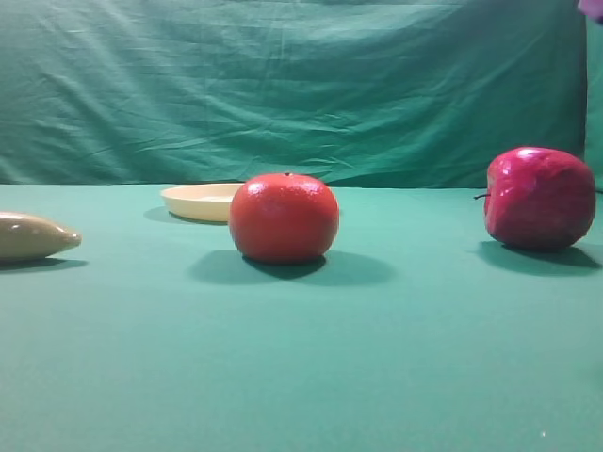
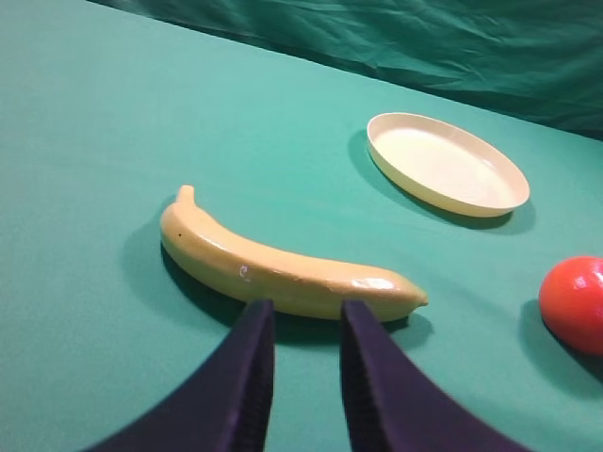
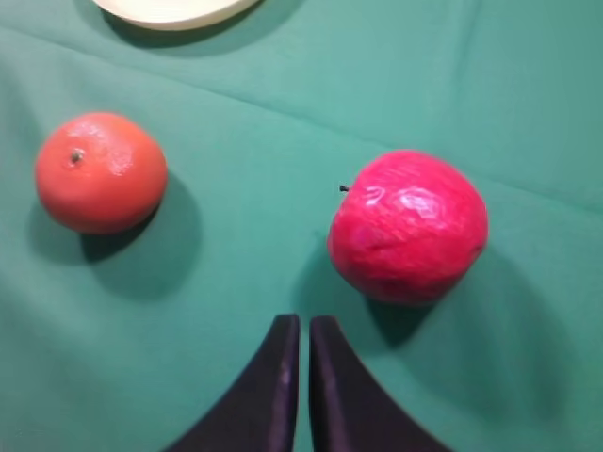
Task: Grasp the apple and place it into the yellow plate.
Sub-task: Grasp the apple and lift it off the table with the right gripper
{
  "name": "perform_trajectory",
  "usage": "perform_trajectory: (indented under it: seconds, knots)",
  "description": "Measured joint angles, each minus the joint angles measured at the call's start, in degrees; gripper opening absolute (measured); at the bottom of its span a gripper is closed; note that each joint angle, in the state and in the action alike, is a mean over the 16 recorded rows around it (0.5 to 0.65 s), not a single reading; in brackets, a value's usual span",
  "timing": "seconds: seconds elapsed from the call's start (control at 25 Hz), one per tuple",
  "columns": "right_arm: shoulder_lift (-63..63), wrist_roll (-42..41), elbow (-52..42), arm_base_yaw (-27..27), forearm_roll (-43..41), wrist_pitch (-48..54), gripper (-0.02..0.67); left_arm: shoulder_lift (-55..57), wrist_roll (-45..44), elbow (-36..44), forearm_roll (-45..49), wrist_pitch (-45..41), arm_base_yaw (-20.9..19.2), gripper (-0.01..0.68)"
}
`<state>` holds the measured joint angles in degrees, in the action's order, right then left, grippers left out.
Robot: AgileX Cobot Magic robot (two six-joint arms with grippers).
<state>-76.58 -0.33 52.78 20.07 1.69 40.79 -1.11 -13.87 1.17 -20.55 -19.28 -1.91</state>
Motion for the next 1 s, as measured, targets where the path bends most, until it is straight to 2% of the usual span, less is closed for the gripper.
perform_trajectory:
  seconds: [0.16, 0.32, 0.64, 0.76, 1.0]
  knots:
    - [-2.86, 6.51, 2.63, 1.68, -6.49, 1.72, 0.125, 0.0, 0.0, 0.0, 0.0, 0.0, 0.0, 0.157]
    - [-4.54, 11.24, 3.81, 2.37, -9.98, 2.5, 0.283, 0.0, 0.0, 0.0, 0.0, 0.0, 0.0, 0.157]
    - [-8.49, 16.34, 4.13, 2.5, -11.76, 0.95, 0.591, 0.0, 0.0, 0.0, 0.0, 0.0, 0.0, 0.157]
    - [-10.89, 18.94, 4.16, 2.53, -13.49, -0.54, 0.651, 0.0, 0.0, 0.0, 0.0, 0.0, 0.0, 0.157]
    - [-16.71, 23.81, 4.2, 2.57, -17.31, -4.44, 0.671, 0.0, 0.0, 0.0, 0.0, 0.0, 0.0, 0.157]
